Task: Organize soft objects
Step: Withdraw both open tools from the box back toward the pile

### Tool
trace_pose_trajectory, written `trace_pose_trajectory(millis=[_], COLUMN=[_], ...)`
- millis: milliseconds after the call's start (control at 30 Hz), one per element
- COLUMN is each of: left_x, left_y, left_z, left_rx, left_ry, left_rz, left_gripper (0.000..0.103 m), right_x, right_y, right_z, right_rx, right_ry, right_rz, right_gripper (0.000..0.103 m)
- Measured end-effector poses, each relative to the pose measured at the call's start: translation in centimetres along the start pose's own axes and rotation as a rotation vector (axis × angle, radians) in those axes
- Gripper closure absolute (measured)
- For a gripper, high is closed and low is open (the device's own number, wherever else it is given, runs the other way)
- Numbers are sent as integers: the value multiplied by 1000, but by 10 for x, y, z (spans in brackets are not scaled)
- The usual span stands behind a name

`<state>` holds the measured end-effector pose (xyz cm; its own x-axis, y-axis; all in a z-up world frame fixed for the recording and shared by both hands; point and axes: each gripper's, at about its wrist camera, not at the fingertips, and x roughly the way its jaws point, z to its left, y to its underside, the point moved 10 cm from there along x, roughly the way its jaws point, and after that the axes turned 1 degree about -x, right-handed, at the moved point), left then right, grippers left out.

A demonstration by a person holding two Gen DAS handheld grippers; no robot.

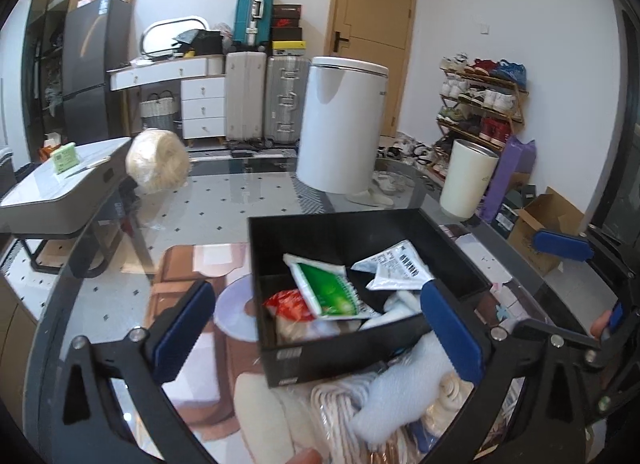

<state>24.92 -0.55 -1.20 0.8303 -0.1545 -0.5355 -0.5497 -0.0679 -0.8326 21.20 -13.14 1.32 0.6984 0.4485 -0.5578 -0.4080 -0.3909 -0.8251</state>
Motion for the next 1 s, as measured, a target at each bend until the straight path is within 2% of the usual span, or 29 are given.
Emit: trace_pose_trajectory(millis=[100,300,733,1000], left_x=[-10,-31,-58,-60], left_y=[6,20,41,62], left_z=[4,1,0,1], left_rx=[-10,-1,23,-7], left_ry=[-35,-54,-101,-77], left_rz=[-8,-29,-21,2], left_gripper=[0,0,0,0], right_x=[-6,-13,-30,-37], right_y=[9,26,56,77], right_z=[3,8,7,10], right_rx=[33,69,141,189], right_ry=[-14,-8,11,14], right_rz=[9,31,69,108], right_gripper=[1,1,1,1])
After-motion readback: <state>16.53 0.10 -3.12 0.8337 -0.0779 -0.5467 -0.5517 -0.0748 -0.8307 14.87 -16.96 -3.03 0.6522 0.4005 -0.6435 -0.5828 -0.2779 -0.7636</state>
